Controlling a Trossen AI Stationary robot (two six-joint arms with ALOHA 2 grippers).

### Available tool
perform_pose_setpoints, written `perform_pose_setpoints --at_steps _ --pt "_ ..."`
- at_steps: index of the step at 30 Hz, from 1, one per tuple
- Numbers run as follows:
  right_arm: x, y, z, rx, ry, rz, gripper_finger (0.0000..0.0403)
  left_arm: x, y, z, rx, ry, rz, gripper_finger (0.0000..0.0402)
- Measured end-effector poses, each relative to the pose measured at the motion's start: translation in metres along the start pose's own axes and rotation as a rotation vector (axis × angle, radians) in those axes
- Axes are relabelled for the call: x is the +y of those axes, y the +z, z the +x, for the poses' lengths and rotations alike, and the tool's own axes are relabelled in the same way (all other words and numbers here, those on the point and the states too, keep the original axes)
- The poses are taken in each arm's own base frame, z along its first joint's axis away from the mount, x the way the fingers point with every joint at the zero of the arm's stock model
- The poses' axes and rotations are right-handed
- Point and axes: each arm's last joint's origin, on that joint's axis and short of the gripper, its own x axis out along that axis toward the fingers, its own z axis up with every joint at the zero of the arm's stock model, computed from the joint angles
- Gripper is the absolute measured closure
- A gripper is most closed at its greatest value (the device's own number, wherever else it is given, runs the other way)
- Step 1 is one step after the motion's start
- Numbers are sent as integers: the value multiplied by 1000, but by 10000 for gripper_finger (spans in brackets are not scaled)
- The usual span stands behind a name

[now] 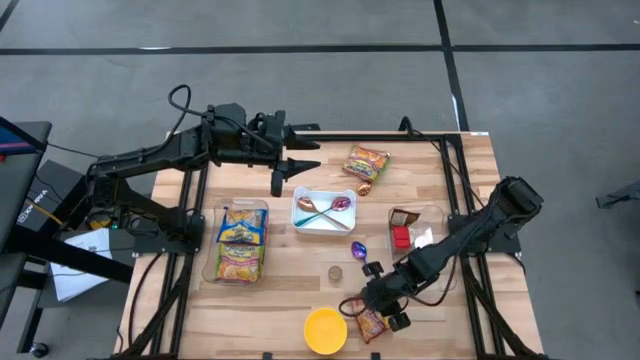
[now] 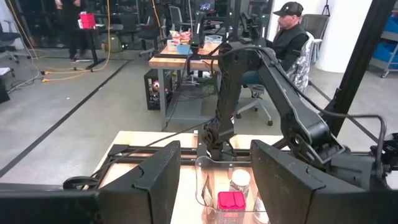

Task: Pick & Place Food Item
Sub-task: Put the red noodle pack into the left transparent bin

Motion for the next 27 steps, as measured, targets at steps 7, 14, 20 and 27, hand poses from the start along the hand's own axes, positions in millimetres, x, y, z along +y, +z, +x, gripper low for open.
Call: perform_pose_setpoints --at_steps 7,14,20,27 --pt "0 -4 25 55 -8 32 285 -4 1 0 -4 -15 2 213" --pt "1 4 21 63 -14 21 334 -4 1 0 -5 -16 2 214" --pt "-1 12 13 84 -28 -18 396 -4 0 0 -2 -16 2 213" --pt "-11 15 -2 138 -58 -69 400 -4 -1 0 7 -16 1 212"
